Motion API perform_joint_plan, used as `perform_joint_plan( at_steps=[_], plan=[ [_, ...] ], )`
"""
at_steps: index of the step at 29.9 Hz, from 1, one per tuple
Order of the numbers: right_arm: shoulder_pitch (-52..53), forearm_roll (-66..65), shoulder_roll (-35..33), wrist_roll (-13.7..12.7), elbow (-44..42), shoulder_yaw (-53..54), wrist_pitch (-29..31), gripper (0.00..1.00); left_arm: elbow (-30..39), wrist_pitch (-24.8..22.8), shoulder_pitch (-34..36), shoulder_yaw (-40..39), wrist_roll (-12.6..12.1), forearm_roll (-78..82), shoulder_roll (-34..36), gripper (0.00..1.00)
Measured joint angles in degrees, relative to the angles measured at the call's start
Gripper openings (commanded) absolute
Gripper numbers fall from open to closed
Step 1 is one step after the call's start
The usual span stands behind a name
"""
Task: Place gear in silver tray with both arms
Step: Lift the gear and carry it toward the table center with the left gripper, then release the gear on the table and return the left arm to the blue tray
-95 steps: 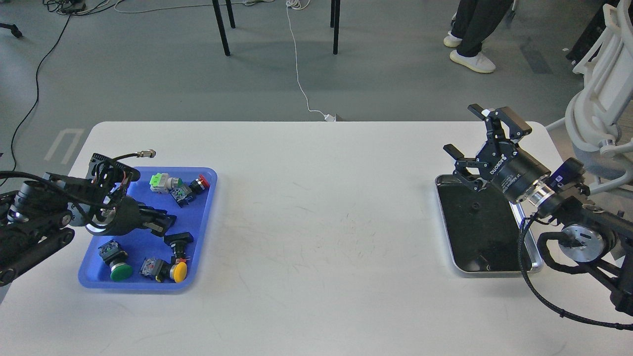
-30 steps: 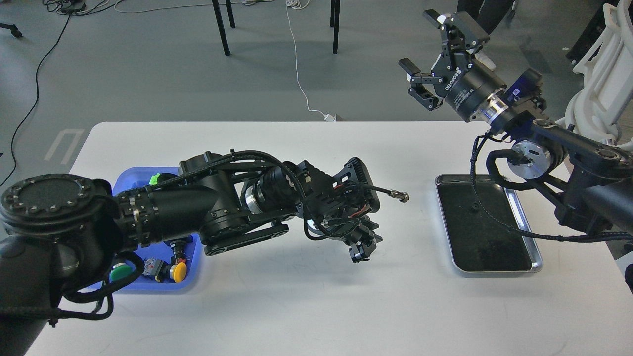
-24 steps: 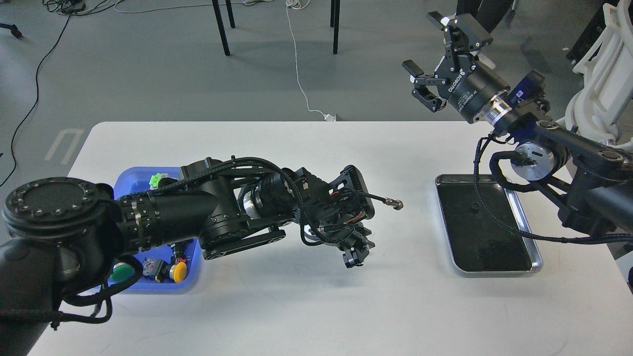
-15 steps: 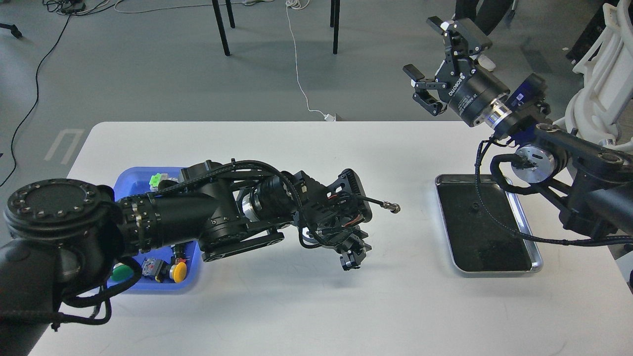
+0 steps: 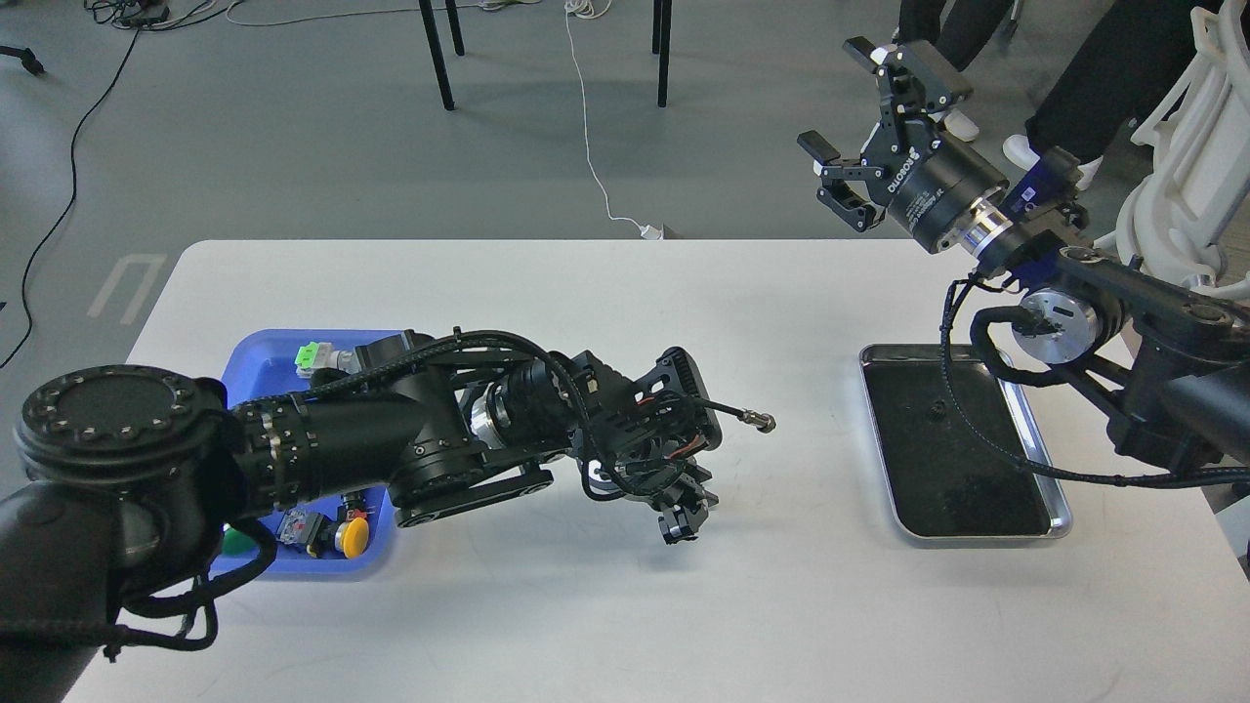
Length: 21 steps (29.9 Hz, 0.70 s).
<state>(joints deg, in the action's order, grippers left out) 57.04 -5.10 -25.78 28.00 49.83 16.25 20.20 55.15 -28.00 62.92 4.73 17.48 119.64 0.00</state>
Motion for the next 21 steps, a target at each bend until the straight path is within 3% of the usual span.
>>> perform_joint_plan(
  at_steps=[10, 16, 21],
  plan=[
    [-0.16, 0.00, -1.48, 0.00, 0.16, 0.00, 0.27, 0.98, -0.28, 0.00, -0.78, -0.46, 0.26, -0.64, 0.00, 0.76],
    [-0.59, 0.00, -2.46, 0.00, 0.39, 0.00, 0.33, 0.98, 1.84, 0.00, 0.45, -2.35, 0.72, -3.34, 0.16, 0.89],
    [-2.34, 0.05, -4.67, 0.00, 1.02, 0.45, 0.64, 0.98, 4.15, 0.00, 1.50, -8.54, 0.65, -12.48, 8.31, 0.95]
  ],
)
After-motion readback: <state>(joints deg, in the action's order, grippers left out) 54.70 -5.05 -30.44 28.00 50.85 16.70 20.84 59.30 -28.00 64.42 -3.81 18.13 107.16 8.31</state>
